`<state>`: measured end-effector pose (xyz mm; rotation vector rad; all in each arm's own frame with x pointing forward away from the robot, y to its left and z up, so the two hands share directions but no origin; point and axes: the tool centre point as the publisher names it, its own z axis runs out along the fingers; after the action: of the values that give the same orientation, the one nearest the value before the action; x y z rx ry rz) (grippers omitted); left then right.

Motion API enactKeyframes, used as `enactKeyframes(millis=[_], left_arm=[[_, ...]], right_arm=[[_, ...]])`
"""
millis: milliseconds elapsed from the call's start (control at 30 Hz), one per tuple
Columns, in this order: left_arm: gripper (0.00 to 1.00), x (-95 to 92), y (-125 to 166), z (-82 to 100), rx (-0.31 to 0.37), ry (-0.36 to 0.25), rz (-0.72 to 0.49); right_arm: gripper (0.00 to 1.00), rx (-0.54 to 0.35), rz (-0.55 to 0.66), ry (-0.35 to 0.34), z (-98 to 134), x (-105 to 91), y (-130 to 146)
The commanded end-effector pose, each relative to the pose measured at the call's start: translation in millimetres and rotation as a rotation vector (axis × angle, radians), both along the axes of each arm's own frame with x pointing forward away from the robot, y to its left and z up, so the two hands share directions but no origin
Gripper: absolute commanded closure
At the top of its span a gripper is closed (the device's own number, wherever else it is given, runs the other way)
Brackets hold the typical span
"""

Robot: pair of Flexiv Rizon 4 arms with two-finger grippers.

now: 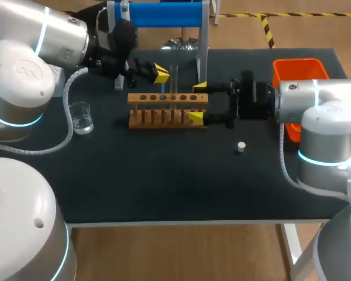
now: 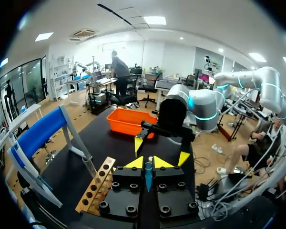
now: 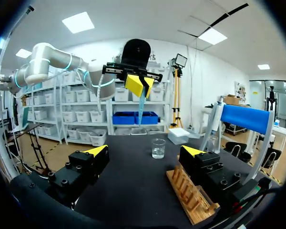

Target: Invert the test tube, pick up the pipette, mount the tip to pipette, aspirate from beaker and dispense into the tube, eject the tip, return the pipette, and cap with the stopper.

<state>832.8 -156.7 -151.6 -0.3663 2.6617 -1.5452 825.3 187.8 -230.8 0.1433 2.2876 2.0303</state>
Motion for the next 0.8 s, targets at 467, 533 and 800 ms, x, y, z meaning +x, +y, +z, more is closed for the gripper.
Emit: enactKeyframes(millis=[467,533,800], left_arm=[[1.00,-13.5,-4,6.4,0.016,-0.056,-0.021],[1.00,-13.5,-4,6.4,0.016,-0.056,-0.021],[1.00,-13.5,-4,6.4,0.016,-0.056,-0.021]], right_arm=[[0.00,0.090,0.185,-0.015,17,-5.8,20],[0.00,0.101,0.199,-0.013,18,-6.3,21],[0.00,0.129,0.255,0.012,25,-5.2,30]])
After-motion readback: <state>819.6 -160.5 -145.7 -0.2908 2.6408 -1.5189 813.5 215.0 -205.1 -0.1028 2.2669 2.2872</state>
